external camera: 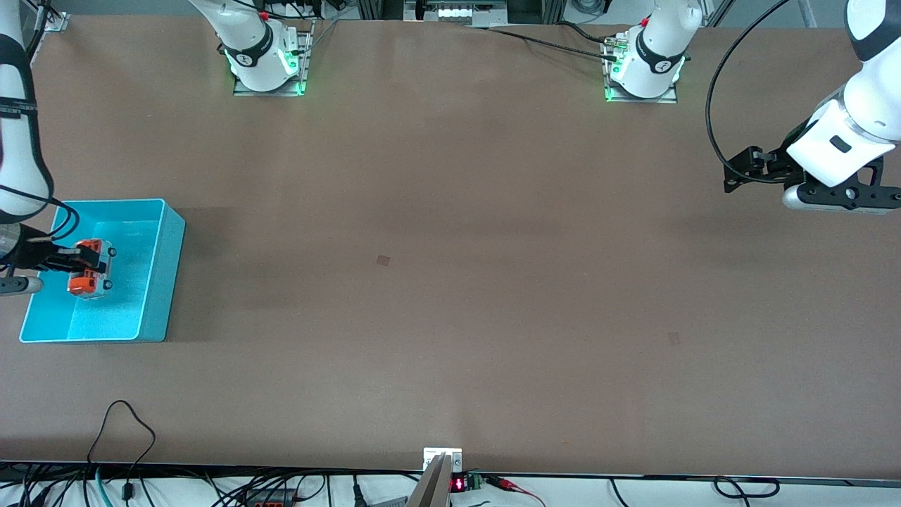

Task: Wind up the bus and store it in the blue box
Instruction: 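Lift the bus with the right gripper and lower it into the box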

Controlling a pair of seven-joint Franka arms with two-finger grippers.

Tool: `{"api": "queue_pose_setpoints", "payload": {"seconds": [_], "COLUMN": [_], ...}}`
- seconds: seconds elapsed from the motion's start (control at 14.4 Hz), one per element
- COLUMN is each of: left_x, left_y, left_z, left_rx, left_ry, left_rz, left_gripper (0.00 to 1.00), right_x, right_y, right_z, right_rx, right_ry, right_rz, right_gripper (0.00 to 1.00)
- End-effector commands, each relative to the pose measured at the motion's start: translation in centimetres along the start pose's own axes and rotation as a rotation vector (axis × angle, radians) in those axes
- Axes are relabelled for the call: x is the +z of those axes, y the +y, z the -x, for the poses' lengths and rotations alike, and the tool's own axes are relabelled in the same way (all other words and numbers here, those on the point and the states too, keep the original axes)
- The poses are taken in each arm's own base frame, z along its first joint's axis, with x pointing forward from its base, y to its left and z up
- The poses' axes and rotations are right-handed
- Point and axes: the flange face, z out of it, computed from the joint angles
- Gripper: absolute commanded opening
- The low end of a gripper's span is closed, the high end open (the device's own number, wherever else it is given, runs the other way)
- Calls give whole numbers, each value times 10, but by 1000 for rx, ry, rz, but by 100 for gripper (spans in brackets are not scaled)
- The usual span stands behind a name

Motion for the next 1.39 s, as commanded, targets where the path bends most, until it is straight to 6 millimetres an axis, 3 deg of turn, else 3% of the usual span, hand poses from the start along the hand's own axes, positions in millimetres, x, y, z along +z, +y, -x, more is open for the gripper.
{"api": "queue_pose_setpoints", "payload": {"seconds": [0.0, 0.28, 0.49, 0.55, 0.62, 0.69, 0.83, 0.97, 1.18, 1.32], "left_x": [-5, -5, -5, -5, -5, -5, -5, -5, -5, -5], "left_y": [3, 2, 2, 2, 2, 2, 2, 2, 2, 2], "left_z": [-4, -4, -4, -4, -4, -4, -4, -4, -4, -4], "left_rx": [-6, -8, -8, -8, -8, -8, -8, -8, -8, -8], "left_ry": [8, 8, 8, 8, 8, 8, 8, 8, 8, 8], "left_rz": [6, 8, 8, 8, 8, 8, 8, 8, 8, 8], "left_gripper": [100, 100, 100, 100, 100, 100, 100, 100, 100, 100], "right_x": [32, 66, 80, 85, 89, 93, 100, 105, 97, 71], "right_y": [3, 5, 9, 11, 11, 11, 14, 22, 21, 12], "right_z": [-2, -9, -9, -9, -11, -13, -10, -6, -8, -14], "right_rx": [52, 49, 48, 45, 40, 36, 30, 19, 22, 27], "right_ry": [-46, -23, -20, -12, 4, 31, 46, 43, 50, 66], "right_rz": [24, 48, 57, 62, 72, 85, 94, 87, 80, 60], "right_gripper": [0, 1, 5, 11, 27, 52, 86, 100, 100, 100]}}
